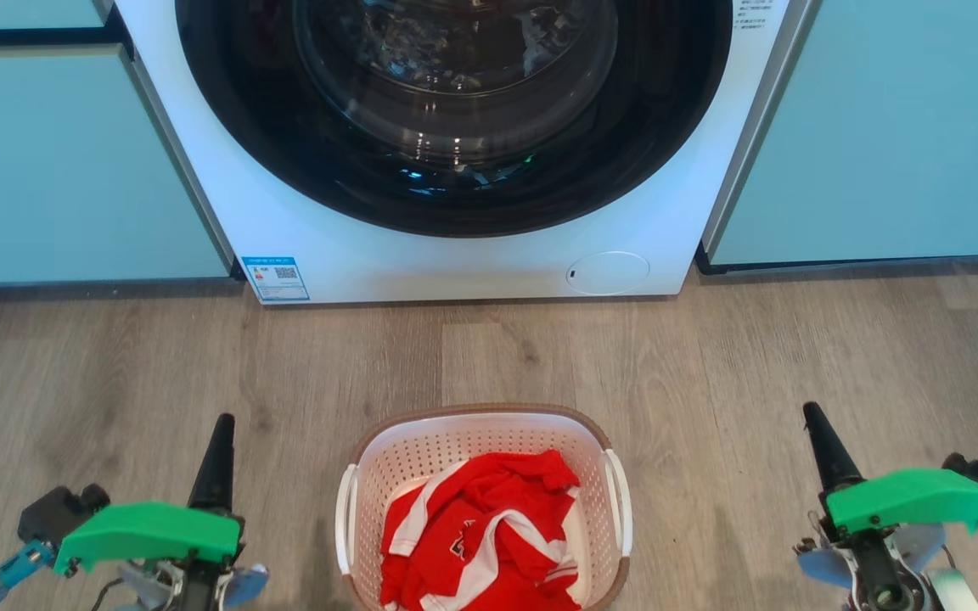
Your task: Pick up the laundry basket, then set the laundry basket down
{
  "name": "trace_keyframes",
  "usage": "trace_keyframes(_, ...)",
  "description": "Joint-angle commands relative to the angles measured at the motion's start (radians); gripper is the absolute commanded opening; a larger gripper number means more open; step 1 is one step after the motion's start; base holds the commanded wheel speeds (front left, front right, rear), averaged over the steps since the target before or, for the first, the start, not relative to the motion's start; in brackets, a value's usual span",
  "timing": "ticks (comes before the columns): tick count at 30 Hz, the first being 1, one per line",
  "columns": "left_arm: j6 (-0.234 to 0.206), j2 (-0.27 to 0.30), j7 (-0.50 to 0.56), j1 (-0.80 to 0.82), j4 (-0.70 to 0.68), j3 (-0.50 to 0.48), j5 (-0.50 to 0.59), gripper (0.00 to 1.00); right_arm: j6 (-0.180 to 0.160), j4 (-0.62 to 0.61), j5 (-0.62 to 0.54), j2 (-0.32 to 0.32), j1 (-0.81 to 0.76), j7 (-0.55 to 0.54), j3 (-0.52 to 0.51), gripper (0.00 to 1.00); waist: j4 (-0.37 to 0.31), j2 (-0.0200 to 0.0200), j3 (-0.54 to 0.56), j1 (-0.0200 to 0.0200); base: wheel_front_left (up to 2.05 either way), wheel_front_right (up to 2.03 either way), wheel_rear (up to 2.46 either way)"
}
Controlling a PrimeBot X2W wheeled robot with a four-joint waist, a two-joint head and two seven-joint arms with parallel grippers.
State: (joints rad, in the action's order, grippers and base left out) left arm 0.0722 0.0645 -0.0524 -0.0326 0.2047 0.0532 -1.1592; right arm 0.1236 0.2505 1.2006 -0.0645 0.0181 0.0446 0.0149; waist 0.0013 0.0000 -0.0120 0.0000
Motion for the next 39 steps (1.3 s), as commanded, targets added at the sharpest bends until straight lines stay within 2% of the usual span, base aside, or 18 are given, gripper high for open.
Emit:
trace_keyframes(1,0.010,0.019,0.007,0.061,-0.027,-0.031,-0.022,0.00,0.005,-0.027,0.021,-0.014,0.051,-0.005,0.003,0.00,0.000,0.0000,0.000,0.0000,0.00,0.00,0.00)
trace_keyframes(39,0.053,0.015,0.118,0.128,0.031,-0.115,-0.428,0.00,0.007,-0.010,0.387,-0.010,0.083,-0.116,-0.083,0.00,-0.001,0.0000,0.008,0.0000,0.00,0.00,0.00)
